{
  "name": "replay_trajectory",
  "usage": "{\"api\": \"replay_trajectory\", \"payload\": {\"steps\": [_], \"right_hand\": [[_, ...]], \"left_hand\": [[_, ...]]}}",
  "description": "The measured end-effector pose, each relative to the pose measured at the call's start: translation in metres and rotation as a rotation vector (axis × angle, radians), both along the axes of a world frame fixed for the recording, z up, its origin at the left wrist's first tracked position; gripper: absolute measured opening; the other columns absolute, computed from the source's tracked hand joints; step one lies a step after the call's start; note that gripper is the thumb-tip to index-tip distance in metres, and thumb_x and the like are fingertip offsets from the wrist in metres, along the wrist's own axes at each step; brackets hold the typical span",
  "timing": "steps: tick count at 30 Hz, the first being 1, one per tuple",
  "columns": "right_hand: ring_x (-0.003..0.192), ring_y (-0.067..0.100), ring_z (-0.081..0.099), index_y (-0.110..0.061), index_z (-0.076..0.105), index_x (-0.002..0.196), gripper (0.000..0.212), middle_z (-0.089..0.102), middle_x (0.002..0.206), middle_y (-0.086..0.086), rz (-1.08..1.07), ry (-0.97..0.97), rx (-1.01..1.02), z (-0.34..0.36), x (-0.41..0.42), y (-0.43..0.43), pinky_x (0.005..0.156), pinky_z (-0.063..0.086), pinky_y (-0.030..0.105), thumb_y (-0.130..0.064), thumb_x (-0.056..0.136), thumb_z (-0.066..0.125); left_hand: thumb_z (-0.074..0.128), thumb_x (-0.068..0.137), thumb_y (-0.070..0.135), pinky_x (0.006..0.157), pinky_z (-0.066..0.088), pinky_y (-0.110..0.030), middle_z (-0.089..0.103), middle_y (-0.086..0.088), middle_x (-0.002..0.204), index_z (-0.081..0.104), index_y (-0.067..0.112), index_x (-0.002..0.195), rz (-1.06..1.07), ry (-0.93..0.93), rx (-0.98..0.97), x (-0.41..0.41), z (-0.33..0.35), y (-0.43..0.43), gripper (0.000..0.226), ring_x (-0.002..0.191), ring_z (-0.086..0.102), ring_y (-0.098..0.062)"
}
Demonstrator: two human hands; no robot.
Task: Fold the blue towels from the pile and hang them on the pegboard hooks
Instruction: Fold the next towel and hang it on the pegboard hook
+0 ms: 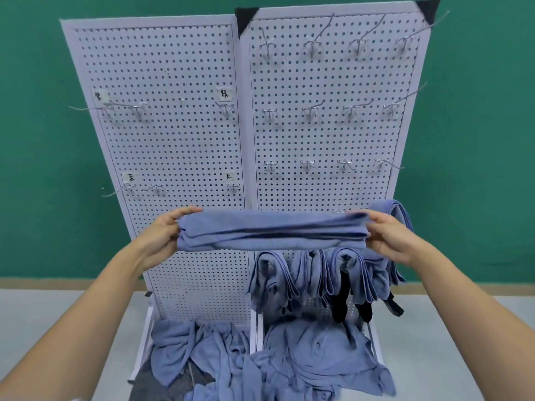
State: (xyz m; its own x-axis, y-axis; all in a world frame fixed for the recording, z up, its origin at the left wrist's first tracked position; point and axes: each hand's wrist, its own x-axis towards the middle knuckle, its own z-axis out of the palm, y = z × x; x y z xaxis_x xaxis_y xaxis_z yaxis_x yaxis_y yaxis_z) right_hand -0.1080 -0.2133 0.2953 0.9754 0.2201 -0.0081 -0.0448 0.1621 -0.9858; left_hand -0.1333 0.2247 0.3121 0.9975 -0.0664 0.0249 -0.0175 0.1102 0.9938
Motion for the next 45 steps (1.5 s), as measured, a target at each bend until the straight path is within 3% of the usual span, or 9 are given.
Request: {"api": "replay_trajectory", "payload": {"steps": [3,9,12,15,18,26,34,39,45], "right_hand": [[0.069,0.023,0.047,-0.007,0.066,0.110,0.030,0.054,0.098,0.016,-0.071,-0.011,-0.072,0.000,-0.003,0.001,0.057,0.054,0.022,0.003,0.098,0.040],[0.070,0.023,0.049,-0.015,0.067,0.093,0.029,0.055,0.076,0.002,-0.106,-0.058,-0.087,0.011,-0.008,0.007,0.077,0.043,0.038,-0.022,0.099,0.040],[0.069,0.021,0.047,-0.021,0.059,0.087,0.018,0.050,0.081,0.004,-0.136,-0.074,-0.206,0.016,-0.007,0.015,0.068,0.041,0.034,-0.038,0.091,0.057],[0.074,0.016,0.050,-0.021,0.052,0.086,0.014,0.050,0.085,-0.001,-0.234,-0.178,-0.354,0.021,-0.008,0.021,0.062,0.040,0.028,-0.017,0.090,0.065],[0.082,0.022,0.053,-0.020,0.055,0.086,0.018,0.058,0.096,0.006,-0.318,-0.236,-0.350,0.028,-0.011,0.018,0.065,0.044,0.031,-0.006,0.088,0.066],[0.056,0.009,0.061,-0.019,0.060,0.099,0.021,0.058,0.085,0.006,-0.253,-0.229,-0.122,0.088,-0.026,0.032,0.051,0.053,0.022,0.000,0.092,0.053],[0.073,0.017,0.065,-0.012,0.059,0.114,0.024,0.061,0.098,0.009,-0.202,-0.277,-0.258,0.111,-0.031,0.078,0.062,0.057,0.024,-0.006,0.090,0.062],[0.069,0.016,0.066,-0.011,0.057,0.111,0.022,0.061,0.094,0.009,-0.224,-0.287,-0.193,0.109,-0.036,0.085,0.060,0.057,0.024,-0.007,0.090,0.063],[0.068,0.016,0.067,-0.010,0.056,0.109,0.019,0.061,0.100,0.012,-0.261,-0.253,-0.001,0.112,-0.043,0.064,0.062,0.058,0.026,-0.004,0.092,0.059]], "left_hand": [[0.028,0.096,-0.012,0.056,0.057,-0.025,0.073,-0.005,0.086,0.072,0.016,0.081,-0.018,-0.016,-0.034,-0.003,-0.003,-0.002,0.054,0.067,0.068,-0.015],[0.033,0.096,0.020,0.081,0.049,-0.040,0.067,-0.010,0.102,0.074,0.013,0.081,-0.045,0.012,-0.131,-0.001,0.000,-0.005,0.044,0.088,0.060,-0.025],[0.054,0.092,0.041,0.070,0.050,-0.037,0.065,-0.002,0.086,0.060,0.017,0.073,0.067,-0.005,0.015,0.002,0.001,-0.025,0.031,0.077,0.060,-0.020],[0.073,0.081,0.023,0.058,0.048,-0.028,0.059,-0.003,0.080,0.046,0.017,0.070,0.215,-0.057,0.118,0.006,-0.002,-0.043,0.029,0.071,0.057,-0.018],[0.074,0.080,0.008,0.064,0.041,-0.031,0.057,-0.003,0.083,0.046,0.017,0.070,0.247,-0.023,0.180,0.009,-0.009,-0.048,0.031,0.076,0.055,-0.020],[0.052,0.087,-0.010,0.072,0.048,-0.033,0.058,-0.011,0.099,0.064,0.009,0.098,0.147,0.206,0.284,0.015,-0.042,-0.079,0.025,0.078,0.052,-0.019],[0.052,0.098,0.025,0.102,0.044,-0.034,0.057,0.003,0.121,0.056,0.023,0.115,0.118,-0.085,0.293,-0.004,-0.034,-0.169,0.017,0.115,0.054,-0.014],[0.066,0.085,0.044,0.086,0.041,-0.024,0.049,0.012,0.121,0.036,0.027,0.126,0.010,-0.192,0.226,-0.021,-0.022,-0.228,0.053,0.109,0.051,-0.008],[0.068,0.085,0.014,0.071,0.052,-0.023,0.056,0.002,0.112,0.044,0.023,0.118,0.299,-0.322,0.335,-0.006,-0.037,-0.248,0.042,0.093,0.059,-0.014]]}}
